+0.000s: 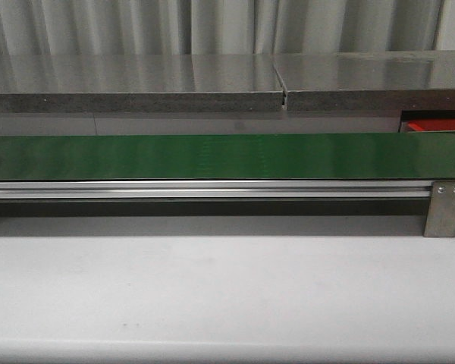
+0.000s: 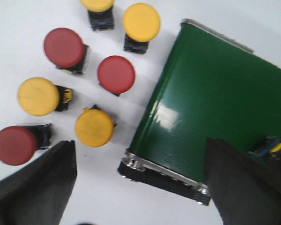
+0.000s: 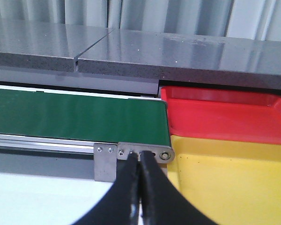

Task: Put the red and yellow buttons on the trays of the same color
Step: 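Grasp a yellow push-button from the cluster with the left gripper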

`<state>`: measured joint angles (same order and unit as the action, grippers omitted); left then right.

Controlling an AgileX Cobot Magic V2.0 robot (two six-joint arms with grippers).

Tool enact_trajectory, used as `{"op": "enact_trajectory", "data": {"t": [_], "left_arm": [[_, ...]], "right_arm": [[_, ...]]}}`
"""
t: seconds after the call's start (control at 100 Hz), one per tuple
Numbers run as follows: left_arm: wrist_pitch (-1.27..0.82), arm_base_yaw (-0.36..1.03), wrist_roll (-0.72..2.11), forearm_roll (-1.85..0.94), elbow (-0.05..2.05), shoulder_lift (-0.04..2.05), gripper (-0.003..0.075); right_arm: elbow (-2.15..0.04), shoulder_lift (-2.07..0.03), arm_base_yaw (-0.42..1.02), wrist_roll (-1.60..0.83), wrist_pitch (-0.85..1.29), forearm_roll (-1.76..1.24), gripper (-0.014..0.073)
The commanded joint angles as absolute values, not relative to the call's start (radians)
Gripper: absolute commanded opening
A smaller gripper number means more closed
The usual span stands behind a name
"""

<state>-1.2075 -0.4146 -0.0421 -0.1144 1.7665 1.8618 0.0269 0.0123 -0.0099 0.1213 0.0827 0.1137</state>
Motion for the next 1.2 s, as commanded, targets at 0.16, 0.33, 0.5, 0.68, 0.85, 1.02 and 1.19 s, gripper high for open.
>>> {"op": "enact_trajectory", "data": {"t": [0.16,0.33,0.5,0.68,0.85,1.02,1.19], "left_arm": [[-1.167,-0.427,-0.084,-0.051,1.721,1.806,0.0543],[-1.138,-0.445,-0.1,-0.057,1.684,1.825,0.0543],[-1.138,-0.46,-0.182,-0.067,1.682,1.861,0.0543],[-1.124,-0.462,-0.242,-0.122,1.678,1.905,0.0543],[-1.117,-0.462,-0.298,-0.145,1.678,1.945,0.0543],[-1.119,-0.462,-0.309,-0.143,1.677,1.975,0.0543],[-1.081,-0.462,-0.337,-0.121,1.675,1.978,0.0543]], "right_arm": [[0.004,0.028,-0.011,0.12,0.0,0.116,-0.0067],[0.004,0.028,-0.011,0.12,0.0,0.116,-0.0067],[0.004,0.028,-0.011,0.12,0.0,0.116,-0.0067],[0.004,0.028,-0.011,0.12,0.0,0.116,-0.0067],[0.004,0.028,-0.011,0.12,0.0,0.116,-0.0067],[0.004,0.028,-0.011,0.12,0.0,0.116,-0.0067],[0.004,0.028,-0.011,0.12,0.0,0.116,-0.0067]]}}
